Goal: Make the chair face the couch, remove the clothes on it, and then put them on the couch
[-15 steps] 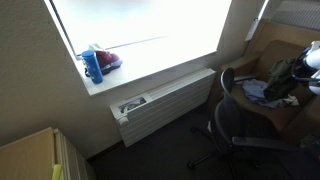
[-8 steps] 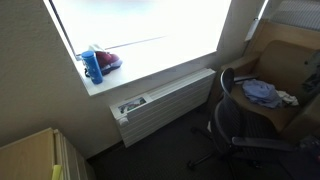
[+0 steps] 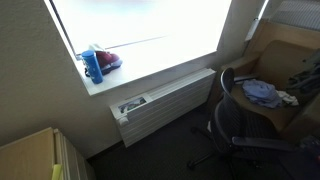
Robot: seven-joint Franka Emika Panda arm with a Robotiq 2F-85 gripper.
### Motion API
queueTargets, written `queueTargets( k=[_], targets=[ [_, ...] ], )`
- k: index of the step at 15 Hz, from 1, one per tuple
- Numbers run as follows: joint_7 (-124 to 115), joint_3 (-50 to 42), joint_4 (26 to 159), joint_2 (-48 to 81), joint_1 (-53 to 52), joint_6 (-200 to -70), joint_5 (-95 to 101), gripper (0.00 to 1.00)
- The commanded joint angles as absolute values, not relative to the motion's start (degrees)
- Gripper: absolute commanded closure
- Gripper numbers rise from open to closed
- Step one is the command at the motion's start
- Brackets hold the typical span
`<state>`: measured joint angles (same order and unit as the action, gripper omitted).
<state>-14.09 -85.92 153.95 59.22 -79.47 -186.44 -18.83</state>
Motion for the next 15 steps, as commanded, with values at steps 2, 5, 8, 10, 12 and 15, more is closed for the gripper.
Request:
queueTargets(
  k=[2,5,8,10,12,15],
  targets=[
    [-15.3,-82.6,139.99,53.15,-60.89,-178.62,-18.1,0.98],
    [-15.2,-74.17,128.92,47.66,-48.22,-174.25,-16.21,0.98],
    [-15.83,-61.12,118.66,44.49,-35.33,-173.38,-15.27,0.98],
    [-12.1,-52.07,111.96,43.83,-27.02,-171.58,-18.32,0.98],
    [-8.25,-43.21,105.67,44.24,-18.91,-168.34,-21.2,0.98],
    [-3.3,-33.2,98.85,44.68,-8.45,-159.86,-21.13,0.98]
  ],
)
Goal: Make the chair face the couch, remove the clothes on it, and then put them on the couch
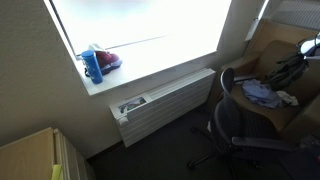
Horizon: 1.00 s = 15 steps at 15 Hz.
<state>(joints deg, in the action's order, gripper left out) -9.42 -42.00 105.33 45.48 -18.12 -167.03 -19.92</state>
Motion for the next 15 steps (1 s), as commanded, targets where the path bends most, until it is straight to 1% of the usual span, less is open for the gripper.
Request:
queueTargets(
  k=[1,5,8,9,10,11,14,15],
  targets=[
    [-5.94,-27.63,98.7,42.46,-3.23,-158.52,-14.44,0.98],
    [-1.6,-14.7,94.53,42.58,9.54,-148.78,-11.22,0.98],
    [1.08,-10.68,91.53,42.46,14.99,-137.02,-10.69,0.98],
    [-0.93,-11.9,91.31,42.11,14.69,-132.28,-9.04,0.98],
    [-6.89,-16.31,89.61,42.68,11.65,-129.19,-4.91,0.98],
    [-10.45,-18.55,90.76,41.92,9.72,-131.35,-1.53,0.98],
    [-19.79,-23.91,92.65,39.73,5.32,-130.99,8.65,0.98],
    [-22.9,-25.46,92.28,40.15,3.89,-130.34,11.91,0.73]
  ],
)
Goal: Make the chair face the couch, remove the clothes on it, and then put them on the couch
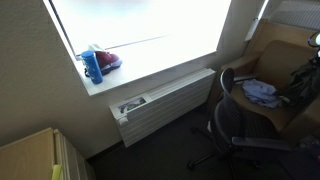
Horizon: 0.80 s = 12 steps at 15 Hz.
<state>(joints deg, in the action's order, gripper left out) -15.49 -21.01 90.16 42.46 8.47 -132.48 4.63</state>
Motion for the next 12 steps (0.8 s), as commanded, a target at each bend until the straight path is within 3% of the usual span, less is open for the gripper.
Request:
queueTargets(
  k=[1,2,5,12],
  targets=[
    [-19.01,-21.37,89.95,41.97,8.09,-131.75,8.75,0.64],
    [-20.29,-21.92,89.88,41.83,7.39,-131.62,9.74,0.84],
    [-20.2,-21.48,89.84,42.2,7.68,-131.7,9.59,0.64],
    [-20.17,-21.46,89.8,42.28,7.94,-131.7,9.55,0.64]
  ],
)
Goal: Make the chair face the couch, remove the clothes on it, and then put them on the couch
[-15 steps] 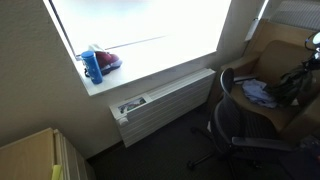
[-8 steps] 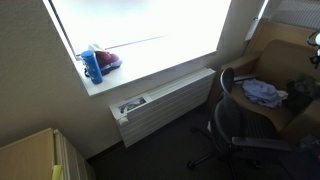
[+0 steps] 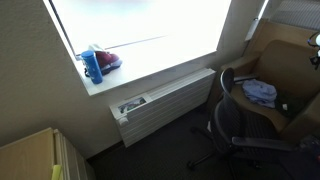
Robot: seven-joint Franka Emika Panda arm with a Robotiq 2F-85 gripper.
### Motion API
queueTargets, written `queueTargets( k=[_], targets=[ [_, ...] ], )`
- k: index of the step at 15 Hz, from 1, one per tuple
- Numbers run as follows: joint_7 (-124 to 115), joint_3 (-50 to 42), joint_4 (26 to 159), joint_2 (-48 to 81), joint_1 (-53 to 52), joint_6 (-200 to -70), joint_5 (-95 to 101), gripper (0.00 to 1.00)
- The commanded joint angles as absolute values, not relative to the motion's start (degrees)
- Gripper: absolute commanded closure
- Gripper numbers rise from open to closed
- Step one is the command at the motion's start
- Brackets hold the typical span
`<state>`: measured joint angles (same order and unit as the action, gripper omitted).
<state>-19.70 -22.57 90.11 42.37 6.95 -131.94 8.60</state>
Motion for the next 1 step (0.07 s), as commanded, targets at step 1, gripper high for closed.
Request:
queueTargets(
  k=[1],
  targets=[
    [-20.16,-21.44,89.79,42.28,7.94,-131.7,9.55,0.64]
  ],
)
